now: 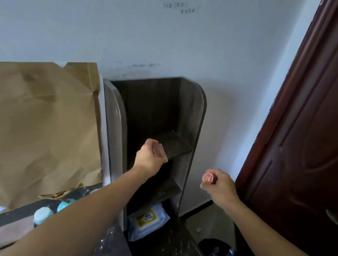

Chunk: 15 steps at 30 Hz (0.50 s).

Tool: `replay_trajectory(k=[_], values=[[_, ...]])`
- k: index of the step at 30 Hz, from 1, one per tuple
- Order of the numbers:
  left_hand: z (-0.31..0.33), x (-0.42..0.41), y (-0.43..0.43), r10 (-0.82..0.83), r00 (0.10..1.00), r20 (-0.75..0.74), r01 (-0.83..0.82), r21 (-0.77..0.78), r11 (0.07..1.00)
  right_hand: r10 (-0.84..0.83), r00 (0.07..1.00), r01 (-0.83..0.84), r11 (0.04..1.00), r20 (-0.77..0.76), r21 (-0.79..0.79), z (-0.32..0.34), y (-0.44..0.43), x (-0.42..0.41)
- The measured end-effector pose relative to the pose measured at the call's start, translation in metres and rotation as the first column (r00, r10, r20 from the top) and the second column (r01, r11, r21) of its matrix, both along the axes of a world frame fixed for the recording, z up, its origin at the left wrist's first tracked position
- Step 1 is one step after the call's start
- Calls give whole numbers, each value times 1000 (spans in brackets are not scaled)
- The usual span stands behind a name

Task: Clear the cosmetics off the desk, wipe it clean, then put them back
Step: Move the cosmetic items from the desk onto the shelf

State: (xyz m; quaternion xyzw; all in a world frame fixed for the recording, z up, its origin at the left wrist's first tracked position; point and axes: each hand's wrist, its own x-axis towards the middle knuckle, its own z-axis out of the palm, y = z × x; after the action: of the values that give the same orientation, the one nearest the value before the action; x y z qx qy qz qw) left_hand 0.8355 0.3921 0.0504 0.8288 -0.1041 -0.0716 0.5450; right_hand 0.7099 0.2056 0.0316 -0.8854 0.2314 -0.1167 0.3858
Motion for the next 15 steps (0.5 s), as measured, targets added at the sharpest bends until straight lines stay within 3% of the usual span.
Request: replay_trajectory(k=[5, 8, 15], values=[[-2, 41, -23, 98, 994, -38, -97, 21, 995, 100, 994, -97, 993, 40, -69, 19, -11, 61], [-6, 54, -30, 123, 992, -26, -120, 98, 988, 162, 985, -143, 959, 59, -243, 21, -9, 96], [-15, 67, -26, 105, 991, 79, -129, 431, 893, 388, 921, -342, 743, -46, -575, 17, 1, 181]])
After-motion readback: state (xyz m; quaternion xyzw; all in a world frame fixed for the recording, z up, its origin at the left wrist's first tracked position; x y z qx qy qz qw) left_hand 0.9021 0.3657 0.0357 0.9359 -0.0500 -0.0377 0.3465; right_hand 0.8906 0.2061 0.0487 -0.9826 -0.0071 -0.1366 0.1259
